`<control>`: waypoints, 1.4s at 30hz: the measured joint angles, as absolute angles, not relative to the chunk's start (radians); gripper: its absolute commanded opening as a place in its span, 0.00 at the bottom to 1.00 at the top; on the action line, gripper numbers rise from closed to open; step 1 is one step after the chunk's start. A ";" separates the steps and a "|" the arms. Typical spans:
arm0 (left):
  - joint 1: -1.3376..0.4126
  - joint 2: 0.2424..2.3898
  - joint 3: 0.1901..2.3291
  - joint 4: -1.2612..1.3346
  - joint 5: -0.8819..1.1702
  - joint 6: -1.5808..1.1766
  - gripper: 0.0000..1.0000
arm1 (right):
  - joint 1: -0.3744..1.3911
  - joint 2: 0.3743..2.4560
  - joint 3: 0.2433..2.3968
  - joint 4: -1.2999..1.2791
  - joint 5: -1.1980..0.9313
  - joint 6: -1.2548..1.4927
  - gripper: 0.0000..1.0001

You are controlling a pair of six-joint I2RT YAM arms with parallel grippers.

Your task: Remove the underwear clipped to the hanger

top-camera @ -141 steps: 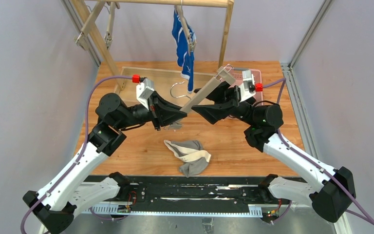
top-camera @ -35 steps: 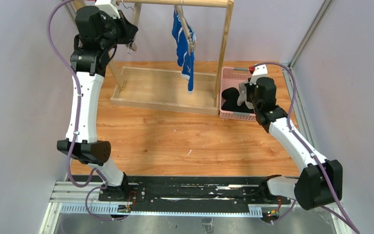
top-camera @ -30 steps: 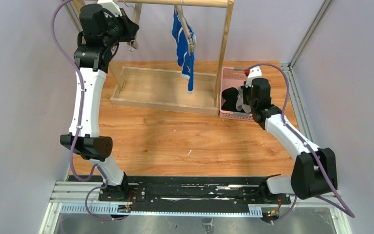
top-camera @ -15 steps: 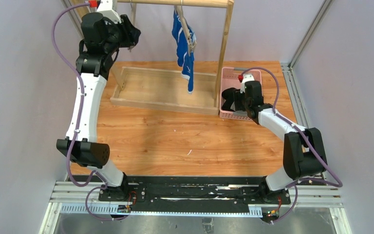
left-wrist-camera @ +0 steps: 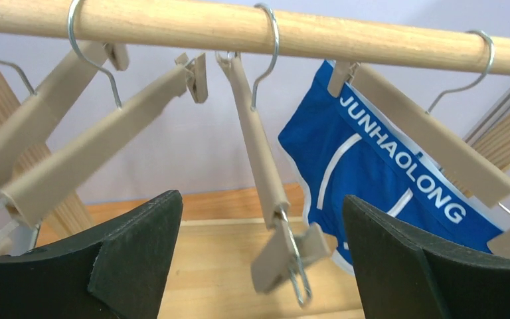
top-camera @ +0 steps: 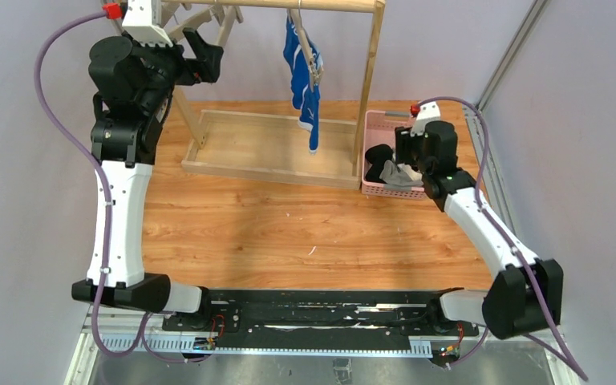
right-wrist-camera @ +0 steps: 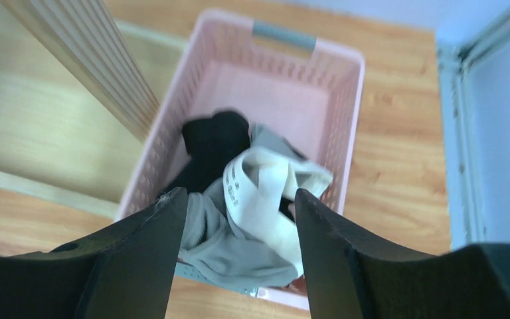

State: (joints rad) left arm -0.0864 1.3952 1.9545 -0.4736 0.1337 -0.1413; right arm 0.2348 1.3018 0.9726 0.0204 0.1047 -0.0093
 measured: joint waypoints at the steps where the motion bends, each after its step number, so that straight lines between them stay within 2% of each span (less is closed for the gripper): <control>1: -0.086 1.380 1.940 -0.473 0.134 -0.139 0.98 | 0.235 1.272 0.988 0.012 0.097 -0.009 0.61; 5: -0.086 1.315 1.850 -0.472 0.151 -0.135 0.98 | 0.235 1.174 1.084 -0.019 0.037 0.000 0.48; 13: -0.086 1.212 1.687 -0.476 0.219 -0.133 0.98 | 0.252 1.135 1.403 -0.152 -0.111 0.030 0.49; 20: -0.162 1.147 1.649 -0.495 0.196 -0.086 0.98 | 0.384 1.192 1.561 -0.206 -0.148 0.026 0.47; 25: -0.310 1.196 1.748 -0.515 0.168 -0.059 0.98 | 0.432 1.214 1.536 -0.229 -0.131 0.018 0.46; 30: -0.455 1.319 1.917 -0.525 0.124 -0.043 0.98 | 0.438 1.190 1.448 -0.224 -0.123 0.022 0.32; 35: -0.482 1.422 1.997 -0.505 0.072 -0.061 0.98 | 0.496 1.160 1.312 -0.142 -0.084 0.025 0.14; 42: -0.482 1.545 2.067 -0.495 0.007 -0.109 0.98 | 0.635 1.228 1.238 0.024 0.025 0.003 0.09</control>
State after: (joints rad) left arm -0.4816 1.5452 2.0666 -0.4953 0.0071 -0.1085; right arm 0.6353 1.2282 1.2385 0.0242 0.0254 0.0029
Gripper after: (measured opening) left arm 0.980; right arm 0.104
